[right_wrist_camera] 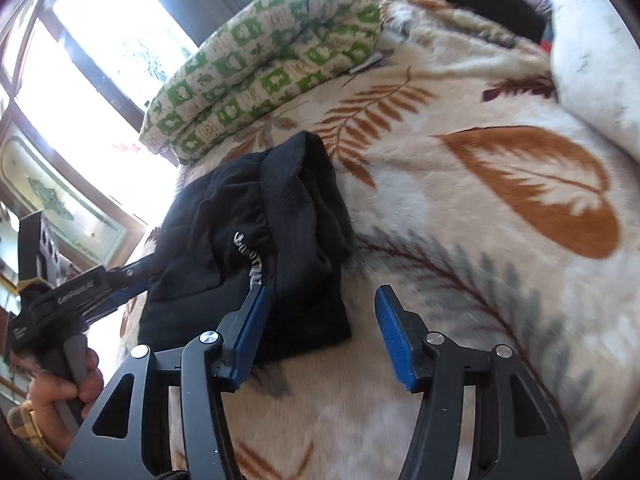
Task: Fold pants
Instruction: 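Open the right gripper and pull both grippers back from the pants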
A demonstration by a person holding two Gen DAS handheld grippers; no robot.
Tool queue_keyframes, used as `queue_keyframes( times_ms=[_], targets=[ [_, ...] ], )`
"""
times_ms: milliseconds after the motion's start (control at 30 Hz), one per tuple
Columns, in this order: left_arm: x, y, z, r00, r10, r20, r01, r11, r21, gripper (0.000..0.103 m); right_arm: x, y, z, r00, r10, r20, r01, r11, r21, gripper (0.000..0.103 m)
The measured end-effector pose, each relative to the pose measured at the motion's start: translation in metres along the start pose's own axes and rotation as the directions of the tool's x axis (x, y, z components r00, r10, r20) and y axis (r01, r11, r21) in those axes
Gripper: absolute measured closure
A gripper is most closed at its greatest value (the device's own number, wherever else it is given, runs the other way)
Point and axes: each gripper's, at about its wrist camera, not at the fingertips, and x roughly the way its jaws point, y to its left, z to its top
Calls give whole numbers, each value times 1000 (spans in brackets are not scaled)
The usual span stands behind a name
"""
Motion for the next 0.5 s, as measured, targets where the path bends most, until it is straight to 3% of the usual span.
queue_keyframes(
  times_ms=[267, 500],
  targets=[
    [-39, -3, -49, 998, 61, 7, -61, 998, 17, 33, -52, 10, -31, 999, -29, 22, 29, 1000, 3, 44],
    [-75, -17, -69, 992, 94, 83, -99, 994, 52, 19, -89, 36, -47, 997, -51, 58, 57, 993, -105, 34]
  ],
)
